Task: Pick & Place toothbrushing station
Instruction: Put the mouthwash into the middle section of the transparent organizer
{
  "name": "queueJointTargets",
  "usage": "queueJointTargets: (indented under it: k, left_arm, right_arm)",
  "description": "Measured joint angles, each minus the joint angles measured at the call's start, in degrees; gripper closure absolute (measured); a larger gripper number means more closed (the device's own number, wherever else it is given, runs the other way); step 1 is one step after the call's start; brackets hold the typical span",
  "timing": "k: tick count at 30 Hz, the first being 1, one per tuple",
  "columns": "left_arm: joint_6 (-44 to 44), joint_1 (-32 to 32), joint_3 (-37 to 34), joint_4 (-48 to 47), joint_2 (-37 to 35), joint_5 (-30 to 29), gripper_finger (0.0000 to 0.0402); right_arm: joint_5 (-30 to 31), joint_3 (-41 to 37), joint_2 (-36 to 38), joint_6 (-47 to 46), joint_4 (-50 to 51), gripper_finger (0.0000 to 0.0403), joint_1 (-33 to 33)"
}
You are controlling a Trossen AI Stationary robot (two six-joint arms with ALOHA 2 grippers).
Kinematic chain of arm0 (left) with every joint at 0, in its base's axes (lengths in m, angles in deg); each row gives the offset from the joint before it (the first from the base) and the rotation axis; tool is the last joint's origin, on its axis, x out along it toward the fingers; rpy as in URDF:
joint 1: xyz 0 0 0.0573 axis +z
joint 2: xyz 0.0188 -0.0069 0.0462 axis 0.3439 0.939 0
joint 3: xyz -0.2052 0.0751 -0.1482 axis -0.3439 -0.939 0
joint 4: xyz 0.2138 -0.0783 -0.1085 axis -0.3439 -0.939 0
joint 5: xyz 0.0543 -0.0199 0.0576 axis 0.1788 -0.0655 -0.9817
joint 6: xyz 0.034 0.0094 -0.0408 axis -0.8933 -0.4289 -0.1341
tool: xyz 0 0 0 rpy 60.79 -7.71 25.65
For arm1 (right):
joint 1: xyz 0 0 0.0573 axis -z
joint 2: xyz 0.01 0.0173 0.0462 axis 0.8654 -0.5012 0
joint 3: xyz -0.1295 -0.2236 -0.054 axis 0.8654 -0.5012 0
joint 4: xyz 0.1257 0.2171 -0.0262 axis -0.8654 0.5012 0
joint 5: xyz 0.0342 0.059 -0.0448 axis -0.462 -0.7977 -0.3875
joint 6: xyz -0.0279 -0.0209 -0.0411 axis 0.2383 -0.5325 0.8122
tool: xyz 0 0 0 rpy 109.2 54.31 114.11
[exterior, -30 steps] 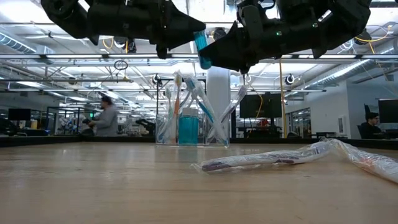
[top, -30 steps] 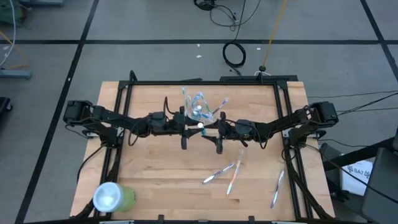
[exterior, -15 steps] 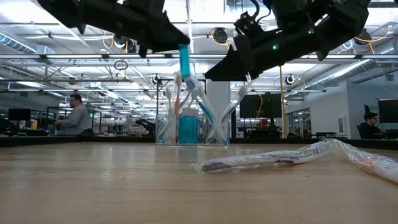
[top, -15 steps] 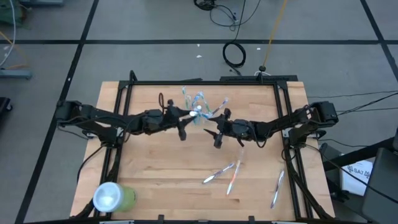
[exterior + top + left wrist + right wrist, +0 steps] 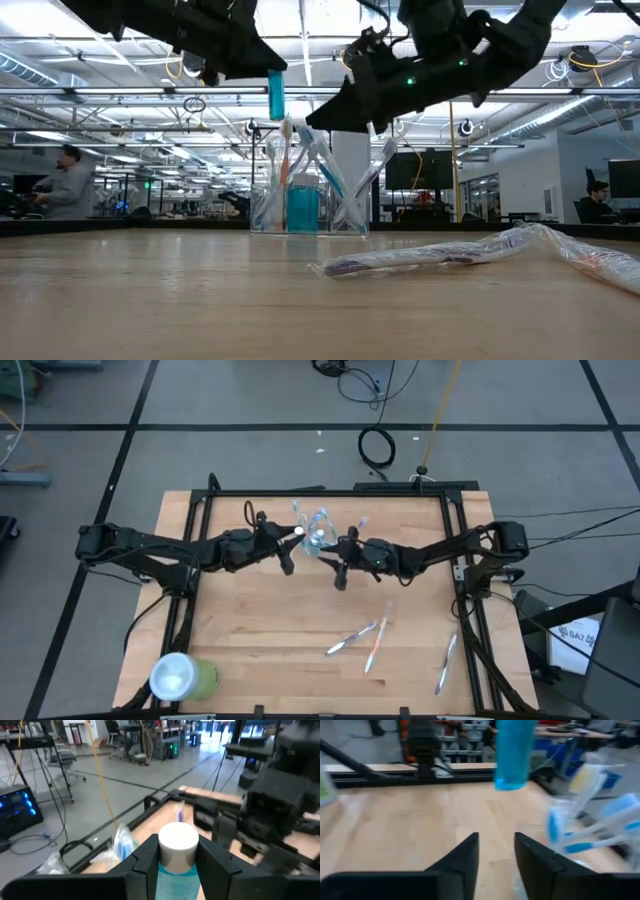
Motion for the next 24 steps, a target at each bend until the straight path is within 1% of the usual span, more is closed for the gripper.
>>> queueJointTargets:
  k: [2,5,7,10,14,17,20,24]
  left_arm:
    - [0.0,0.2,0.0,-0.6,0.0,0.0,0.0293]
    - [0.0,0.2,0.0,-2.5,0.0,0.0,0.0293]
    - [0.0,0.3,0.0,-3.3,0.0,0.0,0.0293]
    - [-0.3,0.3,0.0,-2.2,0.0,0.0,0.0293]
    - [-0.5,0.3,0.0,-2.2,0.0,0.0,0.0293]
    - [-0.6,0.3,0.0,-2.2,0.0,0.0,0.0293]
    - [-0.6,0.3,0.0,-2.2,0.0,0.0,0.0293]
    - [-0.6,0.3,0.0,-2.2,0.0,0.0,0.0293]
  right_arm:
    - [0.0,0.5,-0.3,1.3,0.0,0.0306,0.8]
    - [0.0,0.5,-0.3,1.5,0.5,0.0311,1.7]
    - [0.0,0.5,-0.3,1.6,1.3,0.0299,2.2]
    - [0.3,0.5,-0.3,2.0,1.9,0.0265,2.9]
    - [4.6,0.5,-0.3,2.3,2.0,0.0213,3.4]
    - [6.2,0.5,-0.3,4.1,0.6,0.0188,3.4]
    - [5.9,0.5,-0.3,3.8,0.8,0.0175,3.9]
    - [6.3,0.4,-0.3,3.5,1.9,0.0174,4.2]
